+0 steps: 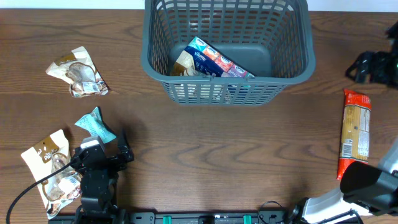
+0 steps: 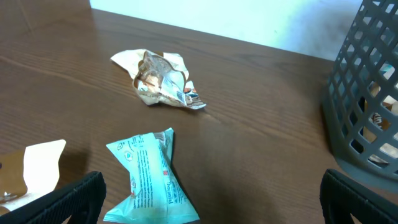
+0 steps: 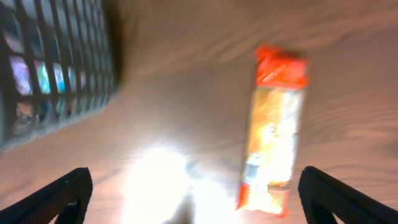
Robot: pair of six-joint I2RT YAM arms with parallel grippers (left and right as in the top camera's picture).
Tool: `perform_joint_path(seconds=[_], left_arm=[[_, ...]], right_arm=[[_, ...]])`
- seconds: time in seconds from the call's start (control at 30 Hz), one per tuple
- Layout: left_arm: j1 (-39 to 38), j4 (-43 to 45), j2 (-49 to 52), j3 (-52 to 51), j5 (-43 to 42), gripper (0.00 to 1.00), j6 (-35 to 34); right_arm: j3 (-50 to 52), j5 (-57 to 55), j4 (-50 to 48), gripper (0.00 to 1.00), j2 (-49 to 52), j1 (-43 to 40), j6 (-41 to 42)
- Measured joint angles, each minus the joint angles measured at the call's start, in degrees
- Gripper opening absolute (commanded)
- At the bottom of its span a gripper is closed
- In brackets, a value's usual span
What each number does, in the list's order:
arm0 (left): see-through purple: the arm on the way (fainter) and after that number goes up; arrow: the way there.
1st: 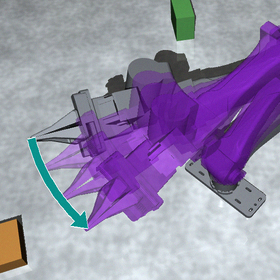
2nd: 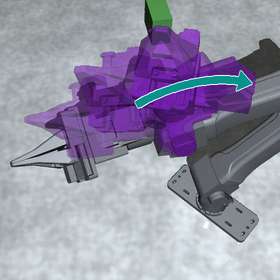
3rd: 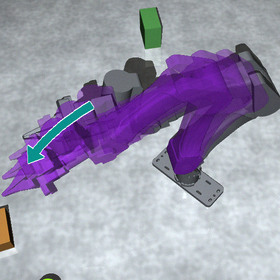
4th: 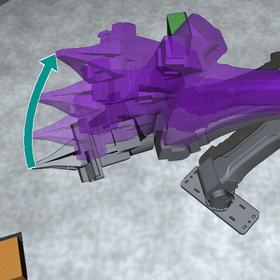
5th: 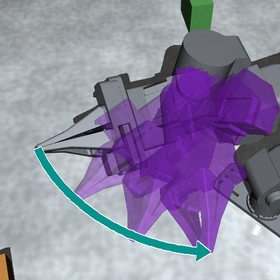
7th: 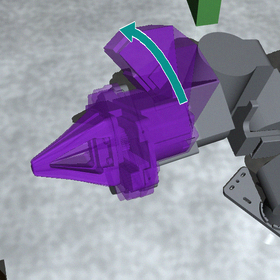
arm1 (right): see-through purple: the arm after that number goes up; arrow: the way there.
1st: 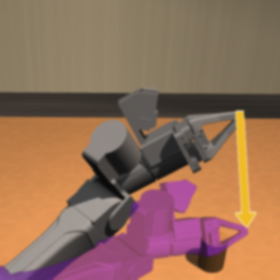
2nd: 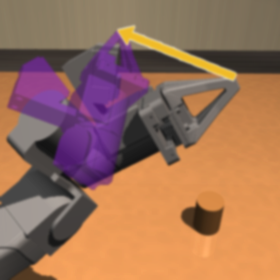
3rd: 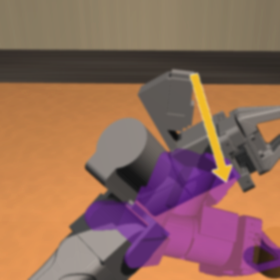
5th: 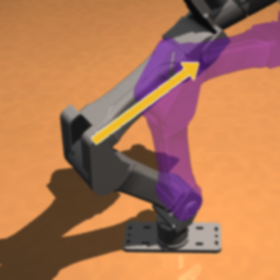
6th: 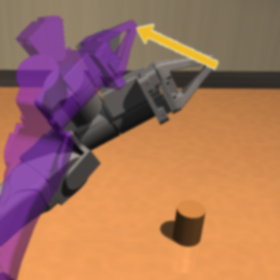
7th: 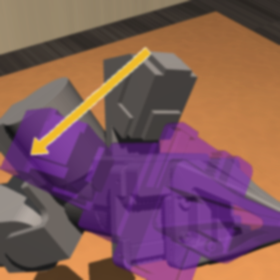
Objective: Pack container
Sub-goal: 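Lower the right gripper onto the red pasta bag and grasp it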
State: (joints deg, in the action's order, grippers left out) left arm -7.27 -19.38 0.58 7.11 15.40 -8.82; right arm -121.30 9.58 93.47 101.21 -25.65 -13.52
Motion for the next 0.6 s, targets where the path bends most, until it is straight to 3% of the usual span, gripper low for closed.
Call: perform_joint_path(seconds=[0.23, 0.5, 0.6], left_arm=[[0.0, 0.0, 0.0, 0.0, 0.0, 0.99, 0.0], [0.0, 0.0, 0.0, 0.0, 0.0, 0.99, 0.0], [0.0, 0.0, 0.0, 0.0, 0.0, 0.99, 0.0]], right_arm=[[18.4, 4.0, 0.9, 0.96, -7.4, 0.0, 0.2], [36.4, 5.4, -0.2, 0.99, -31.4, 0.2, 1.8], [43.6, 2.3, -5.8, 0.99, -39.9, 0.2, 2.4]])
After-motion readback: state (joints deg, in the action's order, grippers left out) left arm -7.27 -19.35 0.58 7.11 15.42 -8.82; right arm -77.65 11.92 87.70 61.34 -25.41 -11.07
